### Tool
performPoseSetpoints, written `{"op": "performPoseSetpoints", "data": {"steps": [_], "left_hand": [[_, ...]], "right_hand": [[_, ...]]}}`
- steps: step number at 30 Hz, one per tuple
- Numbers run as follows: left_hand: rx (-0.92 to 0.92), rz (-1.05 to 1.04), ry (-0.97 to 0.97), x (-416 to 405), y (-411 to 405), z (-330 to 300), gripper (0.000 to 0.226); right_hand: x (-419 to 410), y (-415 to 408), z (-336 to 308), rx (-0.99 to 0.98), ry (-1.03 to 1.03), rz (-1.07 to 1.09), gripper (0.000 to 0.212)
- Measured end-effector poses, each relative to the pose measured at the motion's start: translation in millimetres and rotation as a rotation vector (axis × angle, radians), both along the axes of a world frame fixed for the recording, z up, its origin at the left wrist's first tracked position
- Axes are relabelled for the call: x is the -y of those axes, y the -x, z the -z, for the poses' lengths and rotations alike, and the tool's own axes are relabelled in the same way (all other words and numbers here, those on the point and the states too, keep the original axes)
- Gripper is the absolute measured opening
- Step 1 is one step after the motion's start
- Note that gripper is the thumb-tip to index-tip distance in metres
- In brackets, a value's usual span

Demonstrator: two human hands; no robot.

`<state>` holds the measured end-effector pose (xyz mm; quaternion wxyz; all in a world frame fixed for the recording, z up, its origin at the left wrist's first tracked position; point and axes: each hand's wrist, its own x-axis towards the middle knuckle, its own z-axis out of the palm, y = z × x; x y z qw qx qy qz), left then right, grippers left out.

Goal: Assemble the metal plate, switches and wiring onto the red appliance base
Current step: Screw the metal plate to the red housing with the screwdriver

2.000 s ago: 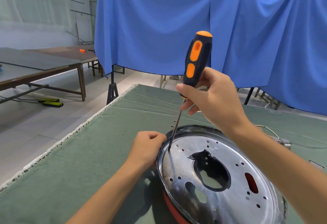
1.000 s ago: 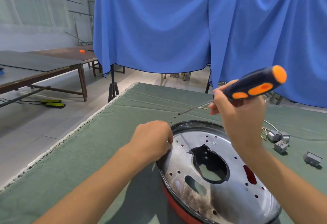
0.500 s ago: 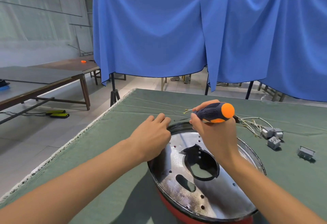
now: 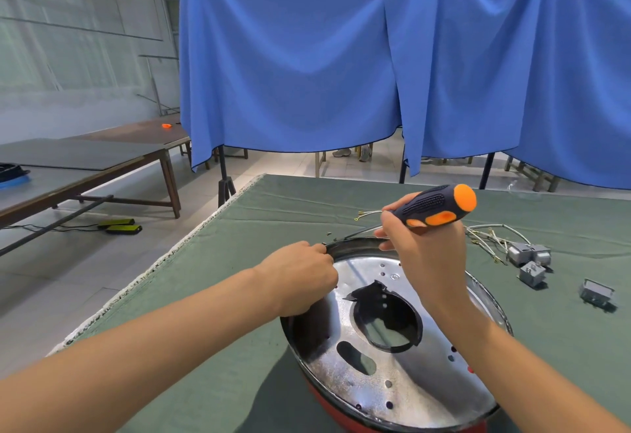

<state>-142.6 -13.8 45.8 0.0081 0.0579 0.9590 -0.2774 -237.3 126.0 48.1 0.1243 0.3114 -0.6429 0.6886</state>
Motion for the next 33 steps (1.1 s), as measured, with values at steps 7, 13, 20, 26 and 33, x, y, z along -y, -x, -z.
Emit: {"op": "performPoseSetpoints", "data": {"steps": [7,13,20,26,33], "left_hand": [[0.061,-0.127,-0.106,-2.8,0.1,-8.8,0.014],[0.077,-0.212,-0.205,-3.7,1.8,-14.0,0.013],[0.121,-0.228,-0.151,-8.4,8.2,-11.4,0.016],[0.154,-0.243,0.007,-21.9,8.0,-6.3,0.026],[0.145,-0.398,0.081,-35.7,18.1,9.8,0.031]], "right_hand": [[-4.4,-0.2,-1.5,0.045,0.028,-0.017,0.017],[-6.8,-1.3,-5.3,0.084,0.077,-0.067,0.015],[-7.5,-4.2,-3.9,0.080,0.067,-0.059,0.018],[-6.8,-4.7,-3.7,0.081,0.063,-0.060,0.016],[-7.9,-5.3,-3.6,0.064,0.044,-0.057,0.021]]}}
